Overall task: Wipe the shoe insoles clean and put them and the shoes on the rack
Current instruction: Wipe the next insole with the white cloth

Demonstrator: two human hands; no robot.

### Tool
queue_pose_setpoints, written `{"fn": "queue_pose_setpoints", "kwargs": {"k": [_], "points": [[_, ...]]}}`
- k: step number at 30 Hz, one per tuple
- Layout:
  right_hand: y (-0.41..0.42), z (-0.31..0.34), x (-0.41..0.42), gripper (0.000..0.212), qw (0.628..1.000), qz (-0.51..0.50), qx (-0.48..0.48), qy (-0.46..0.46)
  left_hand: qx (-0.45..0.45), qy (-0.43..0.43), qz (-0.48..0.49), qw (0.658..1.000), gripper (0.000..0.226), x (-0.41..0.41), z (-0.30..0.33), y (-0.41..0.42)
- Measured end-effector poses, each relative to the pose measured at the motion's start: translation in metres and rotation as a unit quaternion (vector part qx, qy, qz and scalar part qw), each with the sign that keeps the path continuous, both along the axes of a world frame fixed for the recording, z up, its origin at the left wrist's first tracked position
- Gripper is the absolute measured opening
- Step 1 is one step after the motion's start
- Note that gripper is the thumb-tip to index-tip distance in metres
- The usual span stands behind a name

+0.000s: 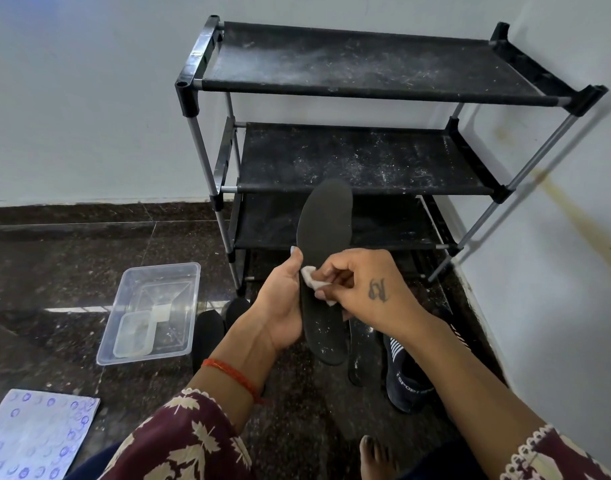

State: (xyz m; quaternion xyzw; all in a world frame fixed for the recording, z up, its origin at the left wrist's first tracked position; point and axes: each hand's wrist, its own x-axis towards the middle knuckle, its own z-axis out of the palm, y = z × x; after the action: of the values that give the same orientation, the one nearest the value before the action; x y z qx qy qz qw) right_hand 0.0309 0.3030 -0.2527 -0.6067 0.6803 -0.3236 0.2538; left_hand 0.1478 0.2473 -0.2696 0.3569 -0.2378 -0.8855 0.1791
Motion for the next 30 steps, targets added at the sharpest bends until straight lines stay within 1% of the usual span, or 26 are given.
{"fn": "queue_pose_setpoints", "kwargs": {"k": [2,4,6,7,9,11,12,13,14,15,18,22,24,27,29,30], "points": [[0.001,0.003,0.000,0.014,0.999,0.033,0.009,-0.032,0.001,-0.006,-0.003,1.000,0.072,0.002,-0.001,-0.002],[0.003,0.007,-0.001,0.018,0.995,0.075,0.024,-0.057,-0.005,-0.012,0.009,1.000,0.070,0.002,-0.004,-0.005],[0.006,0.010,-0.005,0.021,0.990,0.111,0.057,-0.061,-0.010,-0.013,0.014,1.000,0.066,0.002,-0.004,-0.005],[0.007,0.011,-0.009,0.019,0.989,0.121,0.071,-0.048,-0.009,-0.009,0.013,1.000,0.067,0.002,-0.004,-0.005],[0.008,0.011,-0.017,0.019,0.993,0.106,0.055,-0.007,-0.004,0.008,0.012,1.000,0.076,0.002,-0.004,-0.005],[0.008,0.010,-0.020,0.020,0.999,0.035,-0.009,0.019,0.001,0.025,0.015,1.000,0.077,0.001,-0.003,-0.004],[0.007,0.009,-0.020,0.019,0.999,-0.001,-0.040,0.019,0.002,0.028,0.018,0.999,0.073,0.001,-0.003,-0.004],[0.006,0.008,-0.018,0.019,0.998,-0.025,-0.053,0.005,0.001,0.029,0.022,0.999,0.068,0.000,-0.003,-0.004],[0.005,0.007,-0.015,0.019,0.998,-0.033,-0.045,-0.020,0.000,0.027,0.026,0.999,0.065,0.000,-0.002,-0.003],[0.005,0.004,-0.011,0.020,0.999,-0.026,-0.027,-0.029,-0.001,0.024,0.027,0.999,0.064,0.000,-0.003,-0.003],[0.003,-0.001,-0.002,0.018,1.000,0.009,0.015,0.012,-0.004,-0.001,0.021,1.000,0.061,0.000,-0.003,-0.003],[0.004,0.004,-0.001,0.024,0.998,0.052,0.024,-0.032,-0.004,-0.003,0.028,1.000,0.062,0.002,-0.006,-0.005],[0.006,0.008,-0.003,0.026,0.995,0.093,0.039,-0.018,-0.009,-0.009,0.027,1.000,0.061,0.002,-0.007,-0.005],[0.009,0.011,-0.010,0.029,0.989,0.129,0.057,0.037,-0.005,-0.008,0.026,1.000,0.064,0.002,-0.008,-0.004],[0.009,0.010,-0.019,0.027,0.991,0.089,0.029,0.092,0.005,0.008,0.029,1.000,0.069,0.002,-0.007,-0.005],[0.008,0.009,-0.023,0.026,0.991,0.043,-0.012,0.126,0.013,0.021,0.029,0.999,0.070,0.002,-0.006,-0.006]]}}
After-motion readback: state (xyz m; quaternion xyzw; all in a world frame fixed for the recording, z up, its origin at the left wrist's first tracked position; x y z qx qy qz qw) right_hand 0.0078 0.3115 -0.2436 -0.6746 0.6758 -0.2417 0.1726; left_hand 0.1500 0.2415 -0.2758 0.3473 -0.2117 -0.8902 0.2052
